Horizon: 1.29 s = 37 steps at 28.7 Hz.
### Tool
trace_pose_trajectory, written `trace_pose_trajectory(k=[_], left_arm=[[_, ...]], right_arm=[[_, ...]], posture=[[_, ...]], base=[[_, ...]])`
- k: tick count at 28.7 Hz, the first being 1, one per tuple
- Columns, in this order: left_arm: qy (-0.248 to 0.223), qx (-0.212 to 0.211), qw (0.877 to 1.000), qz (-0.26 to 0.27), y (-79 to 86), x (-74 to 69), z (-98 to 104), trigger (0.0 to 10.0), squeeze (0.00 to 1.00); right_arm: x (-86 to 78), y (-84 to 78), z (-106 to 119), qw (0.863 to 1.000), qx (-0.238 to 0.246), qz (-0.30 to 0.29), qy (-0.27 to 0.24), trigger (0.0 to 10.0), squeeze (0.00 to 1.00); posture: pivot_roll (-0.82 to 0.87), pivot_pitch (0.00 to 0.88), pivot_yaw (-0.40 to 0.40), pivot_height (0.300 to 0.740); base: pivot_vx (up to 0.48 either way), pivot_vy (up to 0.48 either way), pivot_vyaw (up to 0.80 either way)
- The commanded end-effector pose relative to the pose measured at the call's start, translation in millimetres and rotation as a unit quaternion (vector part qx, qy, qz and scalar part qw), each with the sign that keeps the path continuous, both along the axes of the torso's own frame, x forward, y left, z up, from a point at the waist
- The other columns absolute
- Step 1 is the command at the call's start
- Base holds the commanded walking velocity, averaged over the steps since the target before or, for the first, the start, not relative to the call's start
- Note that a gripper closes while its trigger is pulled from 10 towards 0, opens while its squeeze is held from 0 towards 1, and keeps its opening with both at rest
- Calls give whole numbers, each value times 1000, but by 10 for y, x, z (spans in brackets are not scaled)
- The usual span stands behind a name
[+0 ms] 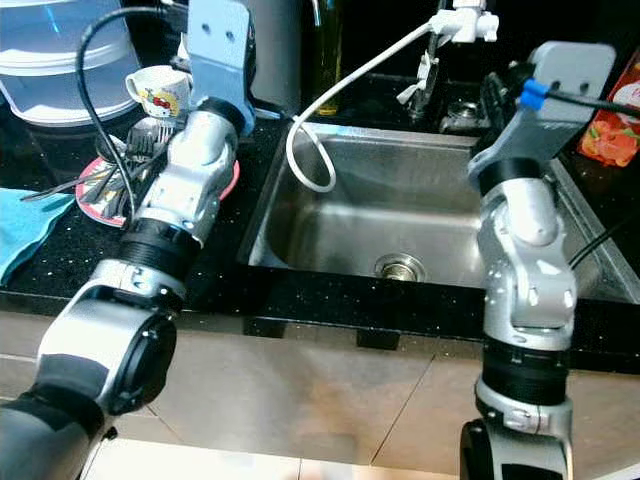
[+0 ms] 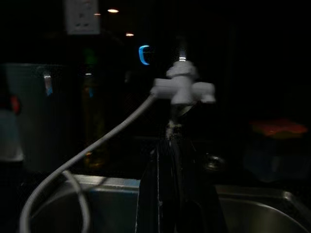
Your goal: Kitchen organization
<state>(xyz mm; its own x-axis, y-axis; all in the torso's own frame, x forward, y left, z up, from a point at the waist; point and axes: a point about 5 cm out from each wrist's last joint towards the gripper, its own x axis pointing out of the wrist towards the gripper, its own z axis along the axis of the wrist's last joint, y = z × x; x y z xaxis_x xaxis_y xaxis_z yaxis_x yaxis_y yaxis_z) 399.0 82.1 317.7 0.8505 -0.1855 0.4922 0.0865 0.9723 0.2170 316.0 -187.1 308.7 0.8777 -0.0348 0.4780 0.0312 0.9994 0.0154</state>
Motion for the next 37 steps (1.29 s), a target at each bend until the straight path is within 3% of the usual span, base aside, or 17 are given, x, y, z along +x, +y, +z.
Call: trace_pose_trajectory(k=[1,9,17,30,34,36,37], left_arm=[[-7,0,1000,-10,-52,-1,-6,10000,0],[3,-16,1000,-8,-33,46,47,10000,0],[6,-8,1000,-17,-70,45,4,10000,0],[8,-9,1000,-9,-24,74,13,10000,0],[83,-67,994,-5,35,152,-79,10000,0],[101,-73,992,1,55,168,-107,10000,0],[125,-53,991,15,97,179,-85,10000,0]], right_arm=[[25,0,2,1000,-9,-4,-6,10000,0],[81,-46,112,999,-25,-22,-26,10000,0],[10,-29,44,999,-23,-26,-24,10000,0],[45,33,27,999,-36,-19,-23,10000,0],[90,63,15,998,-57,-18,-9,10000,0],[89,69,23,998,-55,-16,-9,10000,0],[49,41,91,998,-52,-14,-17,10000,0]], posture=[[6,0,-57,740],[1,0,-43,740],[-6,0,-24,740],[16,0,-35,740],[22,0,-36,740],[17,0,-32,740],[17,0,-22,740]], base=[[0,0,0],[0,0,0],[0,0,0],[0,0,0],[0,0,0],[0,0,0],[0,0,0]])
